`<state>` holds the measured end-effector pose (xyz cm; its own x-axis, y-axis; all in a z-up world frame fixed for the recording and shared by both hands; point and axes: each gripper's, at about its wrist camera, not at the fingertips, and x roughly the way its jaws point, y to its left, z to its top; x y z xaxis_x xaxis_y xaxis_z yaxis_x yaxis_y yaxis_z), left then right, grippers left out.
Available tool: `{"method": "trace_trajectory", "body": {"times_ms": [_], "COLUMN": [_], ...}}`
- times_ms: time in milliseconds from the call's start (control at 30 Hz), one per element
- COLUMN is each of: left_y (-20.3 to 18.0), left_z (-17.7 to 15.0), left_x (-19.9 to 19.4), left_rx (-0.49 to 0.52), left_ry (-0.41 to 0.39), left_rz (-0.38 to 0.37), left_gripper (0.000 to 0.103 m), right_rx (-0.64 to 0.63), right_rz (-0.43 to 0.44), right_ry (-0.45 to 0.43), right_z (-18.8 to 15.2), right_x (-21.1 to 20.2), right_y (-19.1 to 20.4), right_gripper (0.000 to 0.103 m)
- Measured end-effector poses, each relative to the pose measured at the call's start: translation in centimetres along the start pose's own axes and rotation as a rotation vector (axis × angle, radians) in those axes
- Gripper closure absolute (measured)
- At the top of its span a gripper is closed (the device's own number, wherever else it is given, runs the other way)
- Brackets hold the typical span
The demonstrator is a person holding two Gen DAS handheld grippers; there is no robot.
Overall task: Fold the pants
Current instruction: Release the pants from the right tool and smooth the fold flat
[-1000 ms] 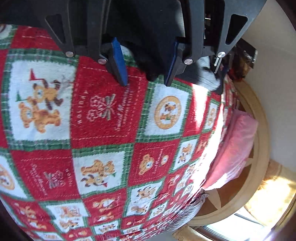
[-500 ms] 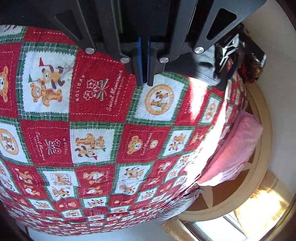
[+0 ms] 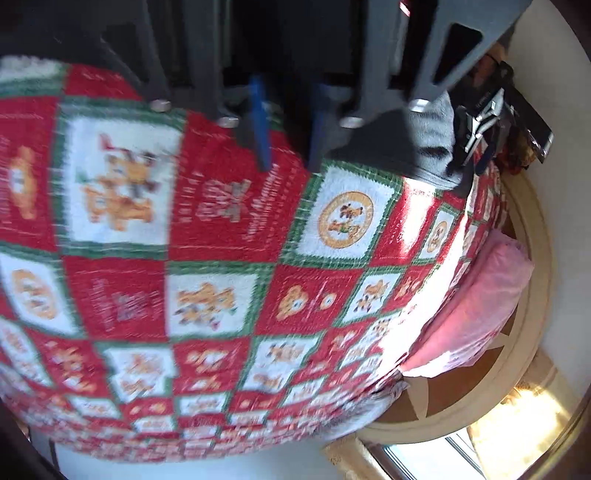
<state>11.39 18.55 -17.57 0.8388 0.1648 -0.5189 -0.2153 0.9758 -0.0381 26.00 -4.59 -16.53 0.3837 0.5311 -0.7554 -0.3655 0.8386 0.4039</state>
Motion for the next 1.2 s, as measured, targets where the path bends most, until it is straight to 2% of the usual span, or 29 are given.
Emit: {"method": "trace_trajectory", "body": {"times_ms": [67, 167, 267, 400, 467, 567, 667, 700, 800, 867, 933, 1033, 1133, 1167, 1200], "left_y": [-0.4, -1.0, -1.9, -3.6, -3.9, -3.1, -2.4, -2.4, -3.2, -4.3, -6.0, -8.6, -9.0, -8.8, -8.2], "left_z": [0.6, 1.2, 1.2, 0.3, -0.1, 0.0, 0.7, 0.9, 1.4, 1.5, 1.2, 0.0, -1.7, -2.3, -2.7], "left_x": [-0.9, -1.8, -2.1, -1.9, -1.7, -2.4, -3.9, -4.5, -5.5, -5.9, -5.9, -5.1, -3.0, -2.0, -1.5], "left_rx": [0.011, 0.005, 0.008, 0.054, 0.068, 0.06, 0.045, 0.048, 0.056, 0.06, 0.087, 0.169, 0.194, 0.215, 0.206], "left_ry": [-0.031, -0.058, -0.05, -0.026, -0.01, -0.016, -0.059, -0.075, -0.105, -0.105, -0.09, -0.052, 0.01, 0.04, 0.044], "left_rz": [0.024, 0.019, -0.001, 0.036, 0.09, 0.154, 0.18, 0.192, 0.192, 0.155, 0.108, 0.057, 0.066, 0.097, 0.095], "left_gripper": [0.0, 0.0, 0.0, 0.0, 0.0, 0.0, 0.0, 0.0, 0.0, 0.0, 0.0, 0.0, 0.0, 0.0, 0.0], "right_rx": [-0.031, -0.082, -0.122, -0.126, -0.179, -0.223, -0.18, -0.165, -0.106, -0.044, 0.019, 0.075, 0.134, 0.107, 0.05], "right_rz": [-0.012, -0.101, -0.191, -0.186, -0.207, -0.235, -0.175, -0.18, -0.268, -0.363, -0.423, -0.447, -0.391, -0.407, -0.452], "right_ry": [-0.02, -0.029, -0.027, 0.036, -0.013, -0.024, -0.033, -0.057, -0.123, -0.147, -0.159, -0.151, -0.107, -0.094, -0.097], "right_z": [-1.8, -5.2, -9.2, -13.6, -15.2, -15.4, -14.5, -14.2, -13.9, -14.1, -15.0, -16.5, -17.5, -17.8, -18.2], "right_x": [-2.6, -5.4, -7.3, -7.1, -6.9, -7.0, -8.8, -9.9, -13.9, -16.3, -18.2, -19.3, -17.3, -16.5, -15.9], "right_y": [-0.4, -1.2, -1.8, -2.6, -2.5, -1.8, -2.6, -3.2, -6.3, -9.0, -11.7, -14.1, -15.4, -14.9, -13.9], "right_gripper": [0.054, 0.054, 0.054, 0.054, 0.054, 0.054, 0.054, 0.054, 0.054, 0.054, 0.054, 0.053, 0.053, 0.05, 0.042]}}
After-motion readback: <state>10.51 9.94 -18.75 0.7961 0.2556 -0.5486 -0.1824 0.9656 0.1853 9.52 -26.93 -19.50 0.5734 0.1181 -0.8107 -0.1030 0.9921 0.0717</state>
